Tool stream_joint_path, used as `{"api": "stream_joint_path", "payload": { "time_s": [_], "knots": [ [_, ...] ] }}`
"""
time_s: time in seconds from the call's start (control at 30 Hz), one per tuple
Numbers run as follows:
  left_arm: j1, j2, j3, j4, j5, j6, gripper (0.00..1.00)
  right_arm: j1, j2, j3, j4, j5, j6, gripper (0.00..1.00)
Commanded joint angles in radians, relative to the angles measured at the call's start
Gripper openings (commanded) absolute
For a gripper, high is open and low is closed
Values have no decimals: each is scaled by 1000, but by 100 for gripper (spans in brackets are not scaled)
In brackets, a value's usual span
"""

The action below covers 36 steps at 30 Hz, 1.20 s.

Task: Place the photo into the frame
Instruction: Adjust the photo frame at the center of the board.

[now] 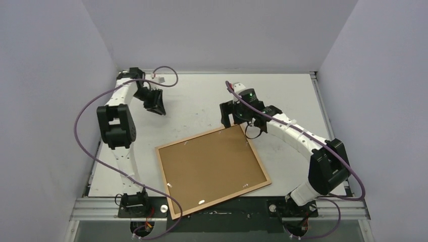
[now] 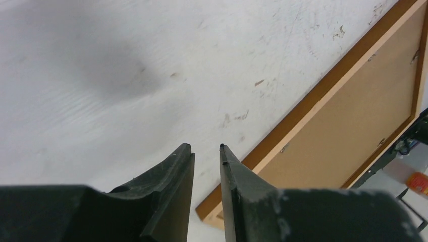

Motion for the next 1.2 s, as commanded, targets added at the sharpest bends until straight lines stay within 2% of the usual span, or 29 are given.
{"api": "stream_joint_path", "payload": {
  "time_s": [0.0,0.13,0.27,0.37,0.6,0.87,1.0,1.17],
  "knots": [
    [100,-154,-26,-64,78,48,25,27,114,166,-35,-185,-320,90],
    [145,-200,-37,-91,98,62,26,89,249,312,-96,-318,-496,91],
    [198,-241,-40,-108,130,60,27,167,407,500,-229,-324,-637,93],
    [239,-269,-54,-116,134,72,27,207,512,578,-264,-310,-680,96],
    [294,-296,-100,-148,129,115,27,253,609,613,-211,-300,-690,98],
    [308,-331,-134,-165,137,135,27,248,671,673,-206,-261,-724,93],
    [318,-347,-151,-172,138,147,27,239,711,709,-222,-260,-739,87],
    [336,-356,-157,-191,140,164,27,237,731,721,-233,-241,-761,86]
  ]
}}
